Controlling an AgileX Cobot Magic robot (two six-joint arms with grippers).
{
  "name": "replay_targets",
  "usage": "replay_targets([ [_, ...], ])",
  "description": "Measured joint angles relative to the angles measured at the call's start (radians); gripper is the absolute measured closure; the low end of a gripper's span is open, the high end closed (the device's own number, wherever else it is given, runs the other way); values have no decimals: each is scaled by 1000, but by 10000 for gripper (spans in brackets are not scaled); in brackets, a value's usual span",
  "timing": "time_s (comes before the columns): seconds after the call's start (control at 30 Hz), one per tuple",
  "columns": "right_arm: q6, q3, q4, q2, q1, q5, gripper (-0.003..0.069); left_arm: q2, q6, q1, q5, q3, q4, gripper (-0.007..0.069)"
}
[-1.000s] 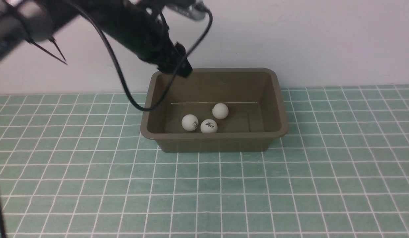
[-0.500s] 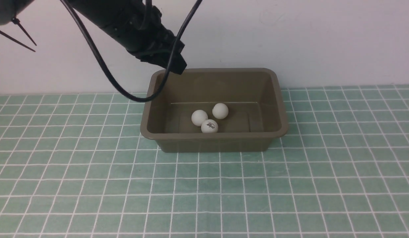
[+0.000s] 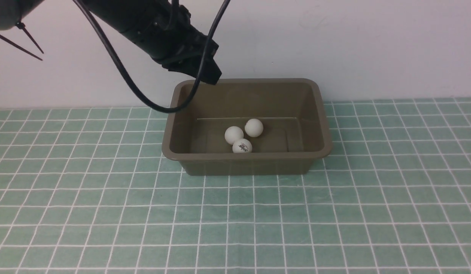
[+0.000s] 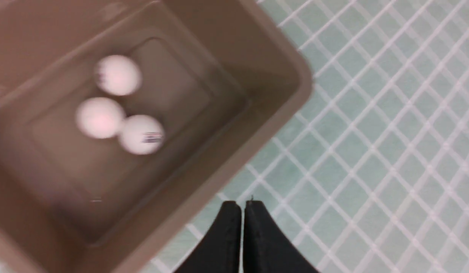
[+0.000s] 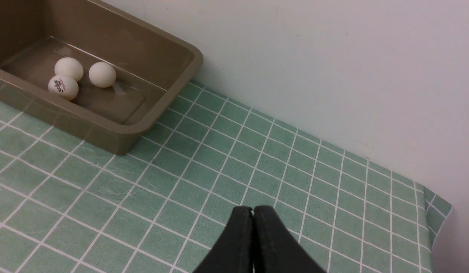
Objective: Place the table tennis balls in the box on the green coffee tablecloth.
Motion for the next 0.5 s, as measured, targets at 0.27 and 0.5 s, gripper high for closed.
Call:
replay_targets([
  [0.27,0,0,0,0,0,0,675,-204,-30,-26,-315,100,206,629],
  [0.5,0,0,0,0,0,0,675,-546,-299,41,-589,465,519,629],
])
